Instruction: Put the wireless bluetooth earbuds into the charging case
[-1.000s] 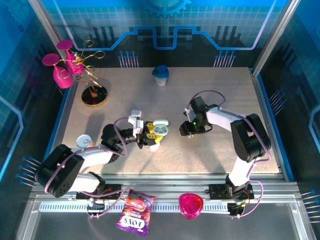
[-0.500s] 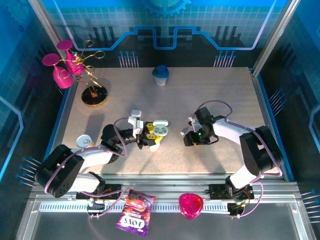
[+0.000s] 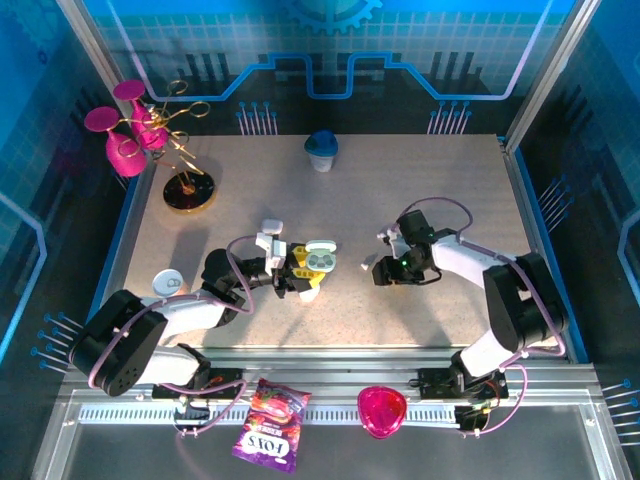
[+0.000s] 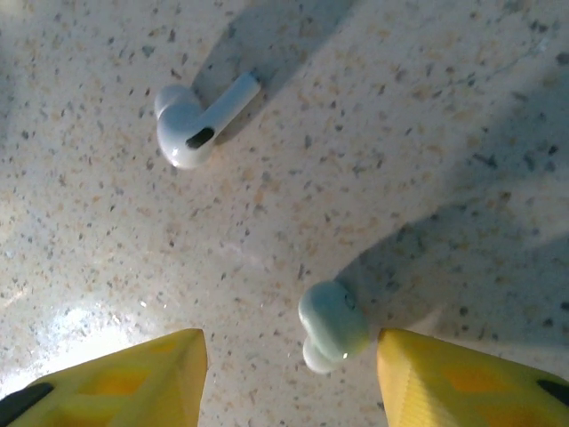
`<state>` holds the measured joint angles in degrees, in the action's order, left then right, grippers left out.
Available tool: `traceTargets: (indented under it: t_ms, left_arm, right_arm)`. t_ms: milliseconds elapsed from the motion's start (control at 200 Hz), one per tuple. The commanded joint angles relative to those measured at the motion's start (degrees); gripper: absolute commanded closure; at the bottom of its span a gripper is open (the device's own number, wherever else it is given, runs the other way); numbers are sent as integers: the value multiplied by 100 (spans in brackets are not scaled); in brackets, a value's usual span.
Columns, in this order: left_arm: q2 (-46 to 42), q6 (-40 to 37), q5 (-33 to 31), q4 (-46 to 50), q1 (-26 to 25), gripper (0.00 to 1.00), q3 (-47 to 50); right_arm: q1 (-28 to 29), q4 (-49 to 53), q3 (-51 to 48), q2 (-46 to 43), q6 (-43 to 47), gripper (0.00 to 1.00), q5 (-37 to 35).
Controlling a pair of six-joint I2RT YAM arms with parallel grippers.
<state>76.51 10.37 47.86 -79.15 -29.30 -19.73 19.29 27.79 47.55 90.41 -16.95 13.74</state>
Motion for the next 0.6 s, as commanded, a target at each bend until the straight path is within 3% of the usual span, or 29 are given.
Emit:
traceTargets:
  t_ms: [0,310,595]
  left_arm:
    - [-119,-54,114,-113,34,77,-22]
    - [-97,-88,121,-117,32,77,-23]
    - [-112,-104,123,-107,30,77,4]
  right_arm:
    - [-74,15,249,168,34,47,-5]
    - [-110,-203,236,433,47,47,381]
    - [-118,-284,-34,209,1,57,486]
